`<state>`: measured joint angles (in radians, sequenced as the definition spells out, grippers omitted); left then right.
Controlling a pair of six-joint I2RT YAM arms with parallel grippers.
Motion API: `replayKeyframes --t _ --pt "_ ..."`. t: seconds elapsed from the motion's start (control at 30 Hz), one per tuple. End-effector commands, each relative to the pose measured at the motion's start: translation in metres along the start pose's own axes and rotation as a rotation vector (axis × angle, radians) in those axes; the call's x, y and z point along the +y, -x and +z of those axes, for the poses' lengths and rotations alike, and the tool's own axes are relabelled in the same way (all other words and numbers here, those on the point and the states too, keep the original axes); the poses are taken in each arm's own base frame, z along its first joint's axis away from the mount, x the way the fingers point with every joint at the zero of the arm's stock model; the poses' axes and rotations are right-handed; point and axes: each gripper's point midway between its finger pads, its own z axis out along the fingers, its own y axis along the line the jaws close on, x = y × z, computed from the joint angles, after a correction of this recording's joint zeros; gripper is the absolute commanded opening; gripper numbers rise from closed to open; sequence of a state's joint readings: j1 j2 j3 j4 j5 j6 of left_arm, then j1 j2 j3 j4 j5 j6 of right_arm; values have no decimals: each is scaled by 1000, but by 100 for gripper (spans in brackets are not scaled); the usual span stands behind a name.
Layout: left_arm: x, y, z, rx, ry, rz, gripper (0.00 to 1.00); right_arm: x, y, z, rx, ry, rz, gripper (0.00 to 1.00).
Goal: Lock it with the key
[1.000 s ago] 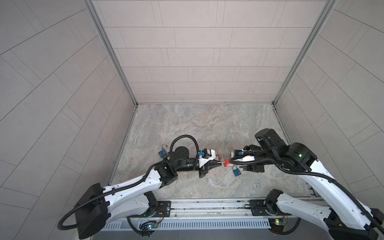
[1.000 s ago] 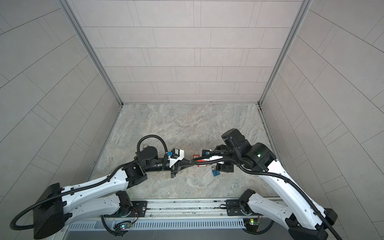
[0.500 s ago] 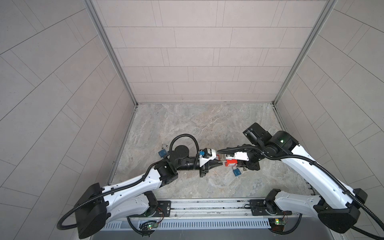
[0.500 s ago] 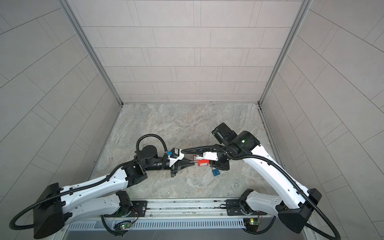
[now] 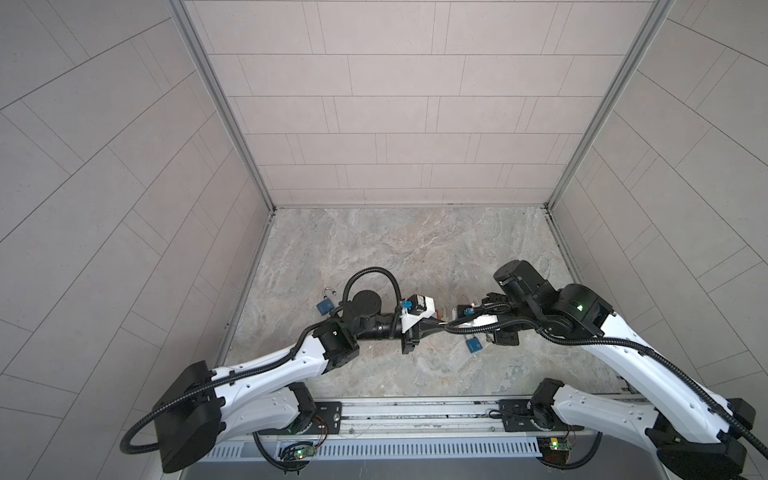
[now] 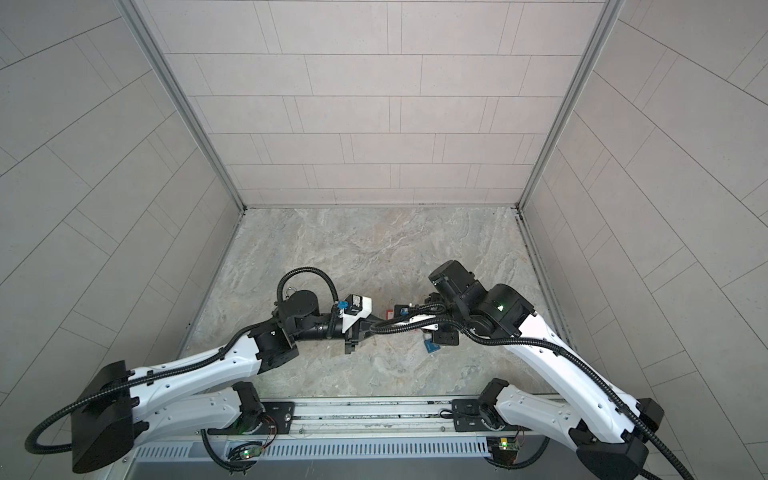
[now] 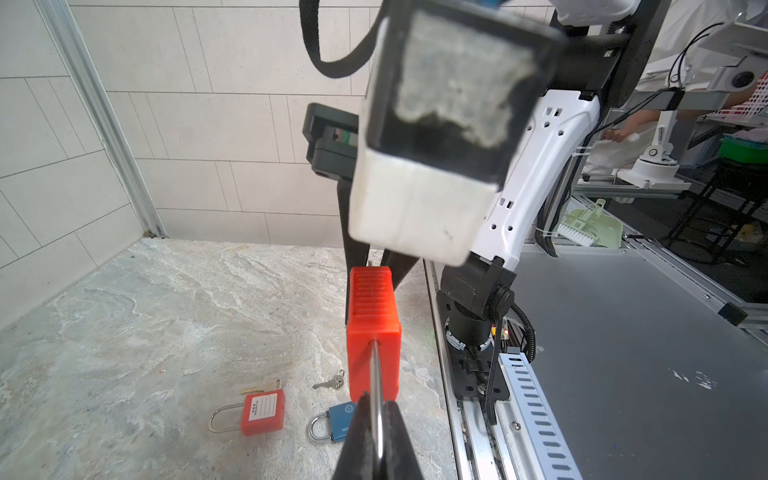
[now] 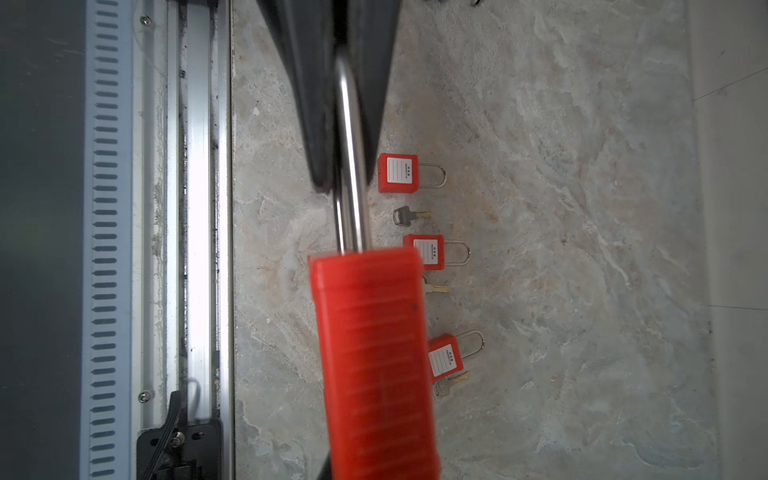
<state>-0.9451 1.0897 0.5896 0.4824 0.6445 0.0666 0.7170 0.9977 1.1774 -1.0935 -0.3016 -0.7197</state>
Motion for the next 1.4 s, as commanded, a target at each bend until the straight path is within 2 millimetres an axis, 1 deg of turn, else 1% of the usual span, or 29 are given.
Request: replayKeyframes --t 0.0,0.13,0.2,0.27,0.33,0.47,0.57,0.7,0.77,0.83,0.97,1.1,1.23,1.37 --pt "-5 30 0 -89 -22 40 0 -17 0 -5 14 -113 -67 15" --pt "-6 29 0 -85 -24 38 0 -13 -3 -11 19 -113 -70 23" --pt "-6 27 -1 -81 -25 44 0 -11 -5 -14 29 -104 -66 32" --pt "-7 28 -1 -81 -26 52 0 -7 -3 -17 37 -70 -56 32" --pt "-7 28 -1 -78 -28 54 0 -3 0 -18 32 -31 -51 29" --pt "-8 25 -1 -60 -35 60 0 1 4 -16 19 1 -51 18" --pt "-8 24 -2 -50 -30 67 0 3 2 -15 22 9 -57 3" --pt "-7 23 -8 -29 -9 97 0 7 -2 -17 31 14 -57 0" --pt "-6 23 -11 -13 -2 111 0 10 -6 -17 43 19 -65 0" --pt "-3 24 -15 -5 0 110 0 12 -13 -15 69 26 -71 0" --pt "5 34 -29 -50 16 106 0 14 -30 -9 103 29 -53 0" --pt "11 31 -39 -22 28 107 0 14 -40 -10 112 25 -15 0" --pt "9 28 -43 1 25 111 0 12 -50 -11 139 25 2 0" --pt "10 24 -41 16 22 71 0 9 -55 -9 168 18 -2 0"
